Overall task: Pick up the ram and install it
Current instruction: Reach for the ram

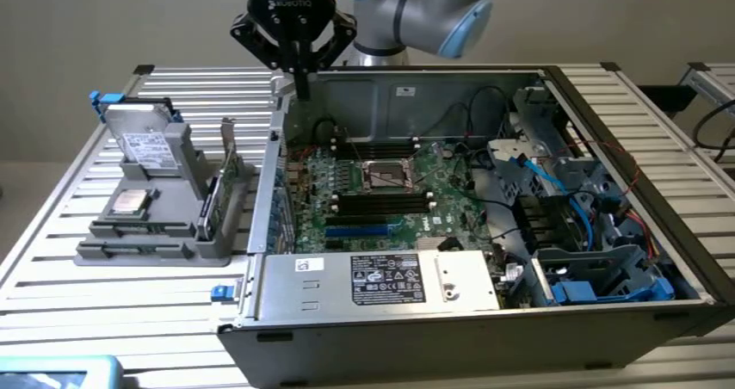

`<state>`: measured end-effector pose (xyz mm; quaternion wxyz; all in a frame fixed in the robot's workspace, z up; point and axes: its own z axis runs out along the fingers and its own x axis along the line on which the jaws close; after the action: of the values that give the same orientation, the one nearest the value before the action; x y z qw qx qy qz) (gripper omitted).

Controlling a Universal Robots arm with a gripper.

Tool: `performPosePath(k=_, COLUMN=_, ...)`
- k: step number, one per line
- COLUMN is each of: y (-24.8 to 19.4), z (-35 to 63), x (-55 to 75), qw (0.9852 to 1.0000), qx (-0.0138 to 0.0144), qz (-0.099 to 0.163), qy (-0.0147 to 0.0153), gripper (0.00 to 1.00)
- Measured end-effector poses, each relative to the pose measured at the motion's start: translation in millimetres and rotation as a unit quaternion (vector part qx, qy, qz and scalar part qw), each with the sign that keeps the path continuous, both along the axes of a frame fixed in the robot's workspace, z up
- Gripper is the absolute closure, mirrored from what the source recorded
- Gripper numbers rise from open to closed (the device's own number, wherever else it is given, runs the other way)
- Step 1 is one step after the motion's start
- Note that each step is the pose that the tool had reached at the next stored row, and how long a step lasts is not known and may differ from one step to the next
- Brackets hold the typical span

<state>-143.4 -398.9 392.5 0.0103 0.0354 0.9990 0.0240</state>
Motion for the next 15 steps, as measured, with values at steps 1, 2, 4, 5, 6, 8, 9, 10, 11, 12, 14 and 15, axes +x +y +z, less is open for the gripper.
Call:
performPosePath(k=1, y=-0.2, z=-0.1, x=-3.5, qw=1.0, qx=0.0, qz=0.0, qy=0.0, gripper=0.89)
performPosePath(k=2, y=-0.4, z=-0.2, x=-6.9, qw=1.0, qx=0.0, qz=0.0, qy=0.0, gripper=0.89)
performPosePath(k=4, y=-1.2, z=-0.6, x=-12.5, qw=1.0, qx=0.0, qz=0.0, qy=0.0, gripper=0.89)
performPosePath(k=5, y=-1.8, z=-0.7, x=-15.1, qw=1.0, qx=0.0, qz=0.0, qy=0.0, gripper=0.89)
performPosePath(k=6, y=-2.7, z=-0.8, x=-17.9, qw=1.0, qx=0.0, qz=0.0, qy=0.0, gripper=0.89)
performPosePath(k=8, y=-4.7, z=-1.1, x=-22.6, qw=1.0, qx=0.0, qz=0.0, qy=0.0, gripper=0.89)
performPosePath(k=9, y=-5.9, z=-1.4, x=-24.6, qw=1.0, qx=0.0, qz=0.0, qy=0.0, gripper=0.89)
performPosePath(k=10, y=-7.0, z=-1.8, x=-26.6, qw=1.0, qx=-0.0001, qz=0.0, qy=0.0, gripper=0.89)
performPosePath(k=11, y=-8.0, z=-2.2, x=-28.7, qw=1.0, qx=-0.0003, qz=0.0, qy=0.0001, gripper=0.89)
performPosePath(k=12, y=-9.0, z=-2.8, x=-30.5, qw=1.0, qx=-0.0005, qz=0.0, qy=0.0003, gripper=0.89)
performPosePath(k=14, y=-10.4, z=-4.6, x=-33.9, qw=1.0, qx=-0.0015, qz=0.0, qy=0.0011, gripper=0.89)
performPosePath(k=15, y=-11.0, z=-5.4, x=-35.6, qw=1.0, qx=-0.0021, qz=0.0, qy=0.0016, gripper=0.89)
